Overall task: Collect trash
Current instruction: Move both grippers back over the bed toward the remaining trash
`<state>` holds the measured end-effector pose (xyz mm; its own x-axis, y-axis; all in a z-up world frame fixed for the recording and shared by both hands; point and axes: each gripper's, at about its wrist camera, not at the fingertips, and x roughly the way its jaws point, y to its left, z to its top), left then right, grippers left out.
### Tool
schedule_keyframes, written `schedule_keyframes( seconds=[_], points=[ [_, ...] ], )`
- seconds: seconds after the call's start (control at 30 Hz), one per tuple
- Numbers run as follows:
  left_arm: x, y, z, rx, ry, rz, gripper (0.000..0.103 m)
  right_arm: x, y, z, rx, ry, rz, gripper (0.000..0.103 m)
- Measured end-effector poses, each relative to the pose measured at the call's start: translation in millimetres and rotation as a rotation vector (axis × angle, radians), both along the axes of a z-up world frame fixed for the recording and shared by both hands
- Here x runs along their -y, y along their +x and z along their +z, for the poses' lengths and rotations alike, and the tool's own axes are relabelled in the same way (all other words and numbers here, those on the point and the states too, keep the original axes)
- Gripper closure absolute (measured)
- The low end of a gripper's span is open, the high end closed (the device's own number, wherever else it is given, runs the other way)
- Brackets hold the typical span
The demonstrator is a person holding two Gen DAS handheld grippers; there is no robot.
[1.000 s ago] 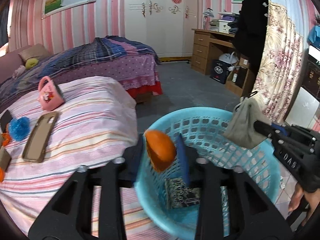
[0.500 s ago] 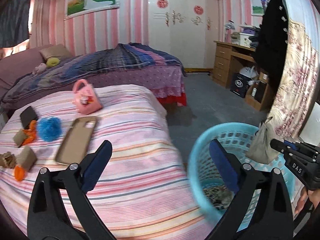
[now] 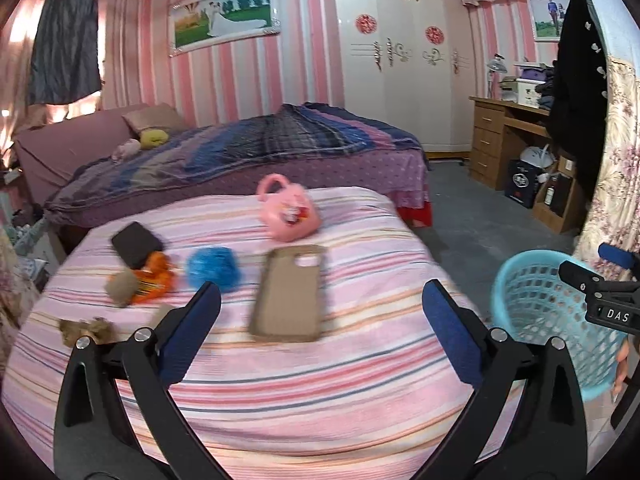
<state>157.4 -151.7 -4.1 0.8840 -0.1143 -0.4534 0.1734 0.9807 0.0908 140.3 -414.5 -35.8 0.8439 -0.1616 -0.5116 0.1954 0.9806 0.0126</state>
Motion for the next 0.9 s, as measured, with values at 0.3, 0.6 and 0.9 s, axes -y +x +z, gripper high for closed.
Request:
schedule_keyframes(
  seconds=[0.3, 0.6, 0.9],
  points=[
    [-106, 12, -19, -0.032, -0.011, 0.158, 0.006, -104, 30, 9, 0.015, -0.086, 0.174, 0.006],
    [-198, 36, -38, -0.068, -0.002, 0.307, 0.006, -183, 58, -1, -0.049, -0.097, 0.293, 0.005],
    [-255, 47, -51, -0.148, -0.057, 0.387, 0.006, -225, 76, -10, -0.077, -0.056, 0.338, 0.005]
  ],
)
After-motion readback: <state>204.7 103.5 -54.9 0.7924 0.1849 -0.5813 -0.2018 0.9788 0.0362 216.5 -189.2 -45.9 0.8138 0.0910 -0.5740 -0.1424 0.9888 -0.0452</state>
